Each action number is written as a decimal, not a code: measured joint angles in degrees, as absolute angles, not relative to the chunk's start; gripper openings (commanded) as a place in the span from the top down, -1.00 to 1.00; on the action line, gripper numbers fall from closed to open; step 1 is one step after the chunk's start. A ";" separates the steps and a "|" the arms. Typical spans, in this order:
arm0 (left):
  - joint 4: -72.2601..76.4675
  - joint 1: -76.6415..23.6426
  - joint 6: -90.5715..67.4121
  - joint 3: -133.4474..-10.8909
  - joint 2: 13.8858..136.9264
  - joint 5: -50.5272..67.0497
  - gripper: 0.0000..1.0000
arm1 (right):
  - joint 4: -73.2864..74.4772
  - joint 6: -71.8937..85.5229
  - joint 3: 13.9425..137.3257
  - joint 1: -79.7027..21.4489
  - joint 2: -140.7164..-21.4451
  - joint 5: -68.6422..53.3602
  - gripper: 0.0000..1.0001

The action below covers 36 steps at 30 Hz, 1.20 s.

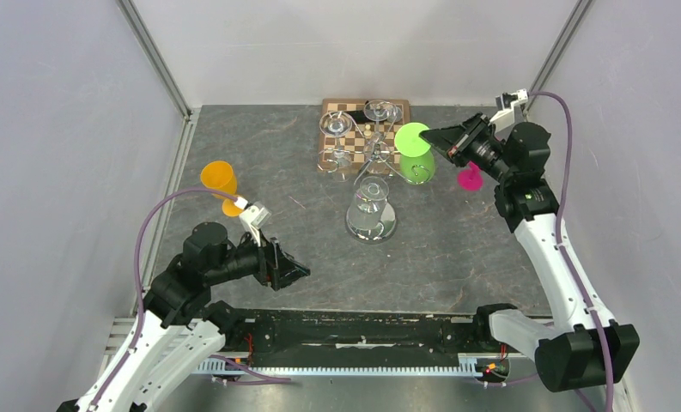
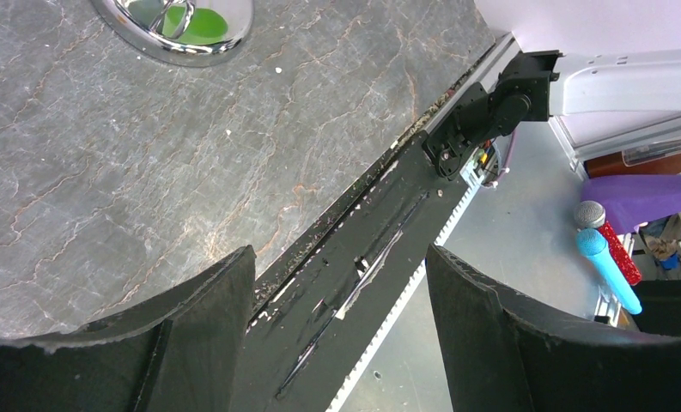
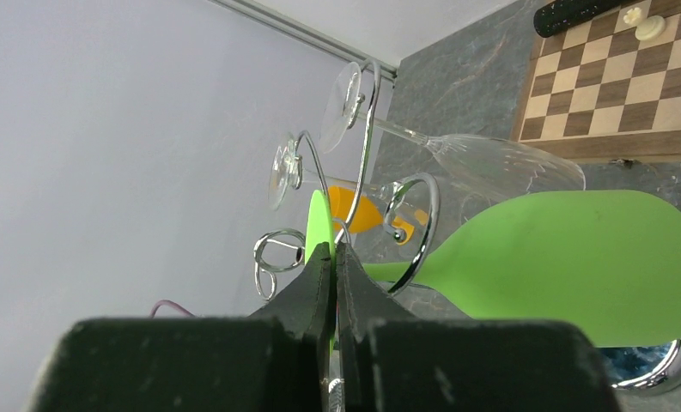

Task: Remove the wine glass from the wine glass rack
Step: Pick up the wine glass from the wine rack.

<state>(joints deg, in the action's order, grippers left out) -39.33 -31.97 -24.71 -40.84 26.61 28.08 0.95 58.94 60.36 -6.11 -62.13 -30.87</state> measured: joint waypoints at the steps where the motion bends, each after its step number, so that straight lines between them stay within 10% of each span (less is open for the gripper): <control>1: -39.33 -31.97 -24.71 -40.84 26.46 28.08 -0.57 | 1.13 58.94 60.71 -6.46 -62.46 -30.61 1.00; 36: -39.33 -31.97 -24.73 -40.84 26.63 28.03 -0.65 | -1.21 60.86 72.05 -1.43 -74.67 -24.29 1.00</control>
<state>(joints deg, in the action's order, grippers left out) -39.33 -31.97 -24.73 -40.84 26.63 28.03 -1.21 60.86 72.05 -1.43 -74.67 -24.29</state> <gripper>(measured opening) 0.801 0.011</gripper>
